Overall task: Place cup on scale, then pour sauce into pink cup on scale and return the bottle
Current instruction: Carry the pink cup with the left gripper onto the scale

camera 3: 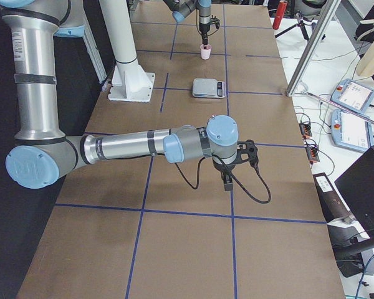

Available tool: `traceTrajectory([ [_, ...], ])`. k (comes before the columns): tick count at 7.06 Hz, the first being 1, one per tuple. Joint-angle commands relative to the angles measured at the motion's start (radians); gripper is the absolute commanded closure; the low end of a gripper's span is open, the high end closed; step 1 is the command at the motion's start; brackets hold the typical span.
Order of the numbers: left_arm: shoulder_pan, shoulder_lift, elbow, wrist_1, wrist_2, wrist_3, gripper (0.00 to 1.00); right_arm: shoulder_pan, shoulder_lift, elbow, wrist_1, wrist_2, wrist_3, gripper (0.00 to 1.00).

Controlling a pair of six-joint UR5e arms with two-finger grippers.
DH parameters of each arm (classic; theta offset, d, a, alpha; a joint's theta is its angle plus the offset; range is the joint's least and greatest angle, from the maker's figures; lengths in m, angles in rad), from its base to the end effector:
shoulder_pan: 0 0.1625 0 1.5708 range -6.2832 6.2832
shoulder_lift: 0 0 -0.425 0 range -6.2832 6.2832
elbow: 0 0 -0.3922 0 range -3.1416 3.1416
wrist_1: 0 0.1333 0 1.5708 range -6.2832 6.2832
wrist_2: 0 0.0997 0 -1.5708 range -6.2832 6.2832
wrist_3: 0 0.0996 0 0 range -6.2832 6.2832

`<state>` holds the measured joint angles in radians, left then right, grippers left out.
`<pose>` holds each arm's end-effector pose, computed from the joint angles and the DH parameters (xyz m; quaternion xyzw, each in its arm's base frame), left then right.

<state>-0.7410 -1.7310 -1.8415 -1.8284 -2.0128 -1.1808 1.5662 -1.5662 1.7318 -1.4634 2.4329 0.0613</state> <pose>0.3507 -0.4438 0.4244 0.0022 0.3886 -0.0875 0.9172 0.0554 -0.5025 0.5584 0.1099 -0.4178 -0.0313 0.9013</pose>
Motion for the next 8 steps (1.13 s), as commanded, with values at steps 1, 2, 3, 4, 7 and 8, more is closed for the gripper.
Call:
traceTrajectory([
  [1,0.002,-0.012,0.002,0.000,0.000,0.000,1.00,0.000,0.002,0.000,-0.002,0.000,0.000,0.00],
  [2,0.002,-0.016,0.001,0.000,-0.001,-0.002,1.00,0.000,0.002,0.000,0.000,0.000,0.000,0.00],
  [3,-0.004,-0.018,-0.024,0.000,-0.010,-0.003,1.00,0.000,0.002,0.000,0.000,0.000,0.000,0.00],
  [4,-0.012,-0.018,-0.066,0.004,-0.033,-0.003,1.00,0.000,0.002,-0.001,-0.002,0.000,0.000,0.00],
  [7,-0.075,-0.172,-0.117,0.153,-0.050,-0.011,1.00,0.000,0.000,0.000,-0.003,0.003,0.000,0.00],
  [8,-0.070,-0.343,-0.114,0.373,-0.050,-0.025,1.00,0.000,0.000,-0.001,-0.003,0.003,0.000,0.00],
])
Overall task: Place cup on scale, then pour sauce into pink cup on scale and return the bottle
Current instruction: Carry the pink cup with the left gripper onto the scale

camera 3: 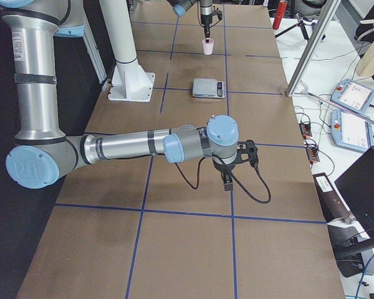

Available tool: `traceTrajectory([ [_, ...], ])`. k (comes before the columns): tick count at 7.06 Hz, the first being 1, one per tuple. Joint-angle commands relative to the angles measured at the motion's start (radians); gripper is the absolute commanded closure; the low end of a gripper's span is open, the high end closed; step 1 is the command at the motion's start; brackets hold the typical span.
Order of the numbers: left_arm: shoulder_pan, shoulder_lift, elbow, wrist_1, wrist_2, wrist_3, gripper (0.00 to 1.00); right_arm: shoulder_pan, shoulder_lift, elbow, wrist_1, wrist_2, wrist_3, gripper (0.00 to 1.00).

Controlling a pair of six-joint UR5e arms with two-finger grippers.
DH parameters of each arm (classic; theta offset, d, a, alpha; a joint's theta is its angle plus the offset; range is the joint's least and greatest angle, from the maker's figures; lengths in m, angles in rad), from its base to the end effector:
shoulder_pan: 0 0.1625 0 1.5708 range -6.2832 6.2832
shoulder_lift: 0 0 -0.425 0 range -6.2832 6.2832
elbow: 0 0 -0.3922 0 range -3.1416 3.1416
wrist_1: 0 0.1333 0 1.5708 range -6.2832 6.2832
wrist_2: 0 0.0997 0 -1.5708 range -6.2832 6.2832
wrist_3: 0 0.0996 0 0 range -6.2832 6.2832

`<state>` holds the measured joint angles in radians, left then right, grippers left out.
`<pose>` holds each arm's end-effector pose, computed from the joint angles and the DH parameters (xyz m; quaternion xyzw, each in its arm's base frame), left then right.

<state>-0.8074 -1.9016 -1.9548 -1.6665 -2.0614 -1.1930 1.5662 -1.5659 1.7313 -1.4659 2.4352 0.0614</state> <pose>0.3293 -0.4691 0.2957 0.0285 0.4419 -0.0965 0.8914 0.0552 -0.5025 0.5586 0.1086 -0.4189 -0.0309 0.9010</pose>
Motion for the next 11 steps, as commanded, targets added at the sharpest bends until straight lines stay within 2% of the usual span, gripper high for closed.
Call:
traceTrajectory([
  [1,0.008,-0.265,0.023,0.269,-0.003,-0.114,1.00,0.000,0.000,-0.001,-0.001,0.002,0.000,0.00],
  [2,0.080,-0.327,0.074,0.254,0.000,-0.243,1.00,0.000,0.000,-0.001,-0.001,0.002,0.000,0.00],
  [3,0.144,-0.402,0.171,0.214,0.006,-0.328,1.00,0.000,0.000,-0.001,-0.002,0.004,0.000,0.00],
  [4,0.171,-0.427,0.236,0.136,0.007,-0.399,1.00,0.000,0.000,0.001,-0.001,0.004,0.000,0.00],
  [6,0.220,-0.459,0.295,0.106,0.050,-0.439,1.00,0.000,0.000,-0.001,-0.001,0.010,0.000,0.00],
  [9,0.249,-0.494,0.376,0.054,0.061,-0.467,1.00,0.000,0.000,-0.001,-0.001,0.010,0.000,0.00],
  [11,0.249,-0.491,0.378,0.054,0.082,-0.462,1.00,0.000,0.000,0.001,-0.001,0.010,0.000,0.00],
])
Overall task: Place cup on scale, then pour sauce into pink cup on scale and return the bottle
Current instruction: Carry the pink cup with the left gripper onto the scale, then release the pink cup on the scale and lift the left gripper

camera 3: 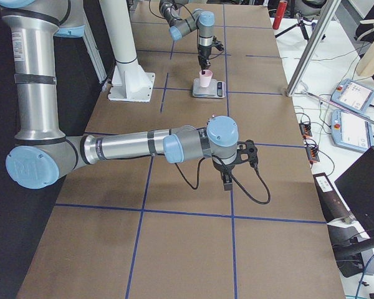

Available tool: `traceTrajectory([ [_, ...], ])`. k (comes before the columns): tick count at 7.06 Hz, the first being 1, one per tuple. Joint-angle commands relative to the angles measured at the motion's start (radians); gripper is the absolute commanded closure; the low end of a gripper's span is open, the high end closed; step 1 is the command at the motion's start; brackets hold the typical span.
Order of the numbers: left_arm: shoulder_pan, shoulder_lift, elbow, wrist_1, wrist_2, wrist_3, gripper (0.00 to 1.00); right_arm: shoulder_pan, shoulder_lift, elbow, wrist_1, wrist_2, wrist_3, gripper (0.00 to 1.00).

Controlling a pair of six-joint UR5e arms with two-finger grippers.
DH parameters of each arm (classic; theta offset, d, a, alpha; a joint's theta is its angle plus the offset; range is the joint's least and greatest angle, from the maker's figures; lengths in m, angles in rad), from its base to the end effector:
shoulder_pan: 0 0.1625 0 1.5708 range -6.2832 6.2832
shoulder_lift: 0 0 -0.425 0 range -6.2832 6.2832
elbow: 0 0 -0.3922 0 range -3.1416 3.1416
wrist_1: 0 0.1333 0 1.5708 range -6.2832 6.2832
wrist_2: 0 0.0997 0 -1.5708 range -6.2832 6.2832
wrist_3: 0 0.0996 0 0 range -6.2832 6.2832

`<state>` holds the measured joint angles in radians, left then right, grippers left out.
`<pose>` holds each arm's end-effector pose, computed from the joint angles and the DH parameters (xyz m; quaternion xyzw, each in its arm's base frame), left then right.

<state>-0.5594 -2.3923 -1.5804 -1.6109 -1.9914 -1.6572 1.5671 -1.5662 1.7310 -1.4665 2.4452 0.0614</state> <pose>0.5520 -0.4549 0.1445 -0.0873 0.4455 -0.1978 0.8688 0.0550 -0.5021 0.5582 0.1078 -0.4233 -0.0309 0.8990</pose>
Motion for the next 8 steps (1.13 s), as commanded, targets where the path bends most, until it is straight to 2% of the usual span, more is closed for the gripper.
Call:
traceTrajectory([
  [1,0.001,0.002,-0.003,0.000,0.014,0.002,1.00,0.001,0.000,0.002,0.000,0.000,0.000,0.00],
  [5,0.001,0.005,0.003,-0.001,0.034,0.004,1.00,-0.001,0.002,0.004,0.000,0.000,0.000,0.00],
  [6,-0.001,0.007,0.002,-0.003,0.034,0.007,0.84,0.001,0.002,0.004,0.002,0.000,0.000,0.00],
  [7,-0.001,0.007,0.002,-0.004,0.036,0.020,0.39,-0.001,0.002,0.005,0.002,0.003,0.000,0.00],
  [8,-0.001,0.008,0.002,-0.004,0.036,0.022,0.30,0.001,0.002,0.005,0.000,0.003,0.002,0.00],
])
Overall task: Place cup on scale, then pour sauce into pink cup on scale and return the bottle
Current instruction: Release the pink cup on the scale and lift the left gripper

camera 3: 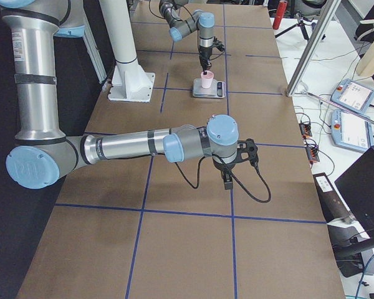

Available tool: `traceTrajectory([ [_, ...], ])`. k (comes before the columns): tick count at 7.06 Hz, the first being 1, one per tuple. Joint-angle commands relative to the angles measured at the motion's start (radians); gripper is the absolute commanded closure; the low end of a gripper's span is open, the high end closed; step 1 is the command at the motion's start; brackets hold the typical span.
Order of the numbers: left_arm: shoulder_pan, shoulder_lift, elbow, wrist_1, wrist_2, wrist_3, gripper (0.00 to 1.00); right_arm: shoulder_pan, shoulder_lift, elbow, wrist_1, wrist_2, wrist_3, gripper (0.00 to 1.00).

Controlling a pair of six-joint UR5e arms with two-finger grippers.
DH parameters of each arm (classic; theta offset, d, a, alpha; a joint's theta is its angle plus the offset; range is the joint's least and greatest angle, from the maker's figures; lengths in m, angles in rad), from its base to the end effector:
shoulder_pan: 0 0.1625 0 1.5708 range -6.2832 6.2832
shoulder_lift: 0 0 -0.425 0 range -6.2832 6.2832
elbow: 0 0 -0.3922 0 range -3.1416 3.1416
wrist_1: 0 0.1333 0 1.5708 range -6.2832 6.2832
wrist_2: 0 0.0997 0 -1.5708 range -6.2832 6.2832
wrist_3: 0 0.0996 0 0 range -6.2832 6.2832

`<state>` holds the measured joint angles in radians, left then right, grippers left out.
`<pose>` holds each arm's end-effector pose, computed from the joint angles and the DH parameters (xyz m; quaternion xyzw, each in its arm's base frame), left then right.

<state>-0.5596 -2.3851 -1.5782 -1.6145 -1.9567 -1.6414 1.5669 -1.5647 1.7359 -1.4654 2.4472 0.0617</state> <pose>0.5517 -0.4587 0.1509 -0.0693 0.4414 -0.1997 0.8720 0.0548 -0.5026 0.5548 0.1110 -0.4241 -0.0326 0.8982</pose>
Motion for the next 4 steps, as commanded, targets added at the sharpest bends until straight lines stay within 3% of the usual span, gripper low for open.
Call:
traceTrajectory([
  [1,0.000,0.001,-0.009,0.001,0.002,0.008,0.04,-0.001,0.000,0.002,-0.001,0.001,0.001,0.00],
  [3,-0.029,0.001,-0.124,0.037,-0.004,0.047,0.00,0.001,0.000,0.016,0.000,0.045,0.018,0.00],
  [4,-0.042,0.000,-0.182,0.120,-0.005,0.086,0.00,0.001,-0.009,0.075,-0.012,0.046,0.073,0.00],
])
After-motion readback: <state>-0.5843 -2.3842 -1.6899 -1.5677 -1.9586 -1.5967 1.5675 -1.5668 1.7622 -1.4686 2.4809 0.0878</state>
